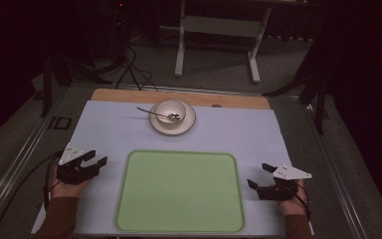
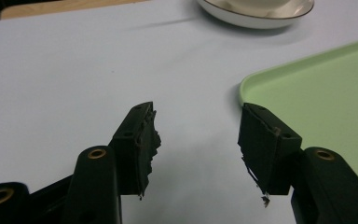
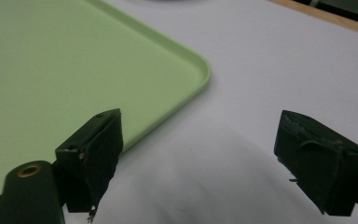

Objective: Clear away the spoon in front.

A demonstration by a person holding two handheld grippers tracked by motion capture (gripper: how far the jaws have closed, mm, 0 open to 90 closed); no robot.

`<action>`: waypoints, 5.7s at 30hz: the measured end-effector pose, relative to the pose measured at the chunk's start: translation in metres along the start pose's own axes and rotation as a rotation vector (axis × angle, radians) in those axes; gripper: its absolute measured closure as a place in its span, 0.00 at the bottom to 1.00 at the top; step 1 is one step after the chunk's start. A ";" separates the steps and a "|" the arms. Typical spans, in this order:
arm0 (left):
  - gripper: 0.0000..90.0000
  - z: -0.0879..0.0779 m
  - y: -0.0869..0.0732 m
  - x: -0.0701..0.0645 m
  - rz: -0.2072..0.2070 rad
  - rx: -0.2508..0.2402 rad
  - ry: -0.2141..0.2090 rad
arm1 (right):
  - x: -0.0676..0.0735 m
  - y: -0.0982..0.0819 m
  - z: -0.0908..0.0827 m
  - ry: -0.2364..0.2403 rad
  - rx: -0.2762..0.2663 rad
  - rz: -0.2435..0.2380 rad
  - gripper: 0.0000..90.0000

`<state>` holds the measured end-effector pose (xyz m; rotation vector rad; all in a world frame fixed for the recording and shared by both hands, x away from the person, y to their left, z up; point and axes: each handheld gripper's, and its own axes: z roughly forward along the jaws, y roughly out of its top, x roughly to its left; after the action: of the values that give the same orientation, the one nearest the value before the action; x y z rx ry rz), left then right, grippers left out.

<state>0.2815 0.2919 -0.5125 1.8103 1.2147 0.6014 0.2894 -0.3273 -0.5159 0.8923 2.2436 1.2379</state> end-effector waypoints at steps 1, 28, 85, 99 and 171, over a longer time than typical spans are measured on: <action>0.51 0.001 0.000 0.000 -0.004 0.000 0.000 | 0.000 0.000 -0.001 0.002 -0.007 0.004 0.17; 0.50 0.001 0.019 0.001 0.009 -0.028 0.048 | -0.001 0.001 -0.004 -0.019 -0.030 0.023 0.17; 0.44 0.047 0.102 -0.022 0.088 -0.042 0.000 | -0.001 0.000 -0.007 -0.026 -0.031 0.026 0.17; 0.45 0.058 0.118 -0.014 0.071 -0.079 -0.004 | -0.001 0.000 -0.006 -0.023 -0.026 0.025 0.17; 0.87 0.138 0.151 -0.029 0.029 -0.073 -0.076 | -0.001 0.000 -0.003 -0.026 0.007 0.018 0.17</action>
<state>0.4501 0.1877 -0.4536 1.7759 1.1038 0.5811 0.2879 -0.3301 -0.5142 0.9283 2.2255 1.2197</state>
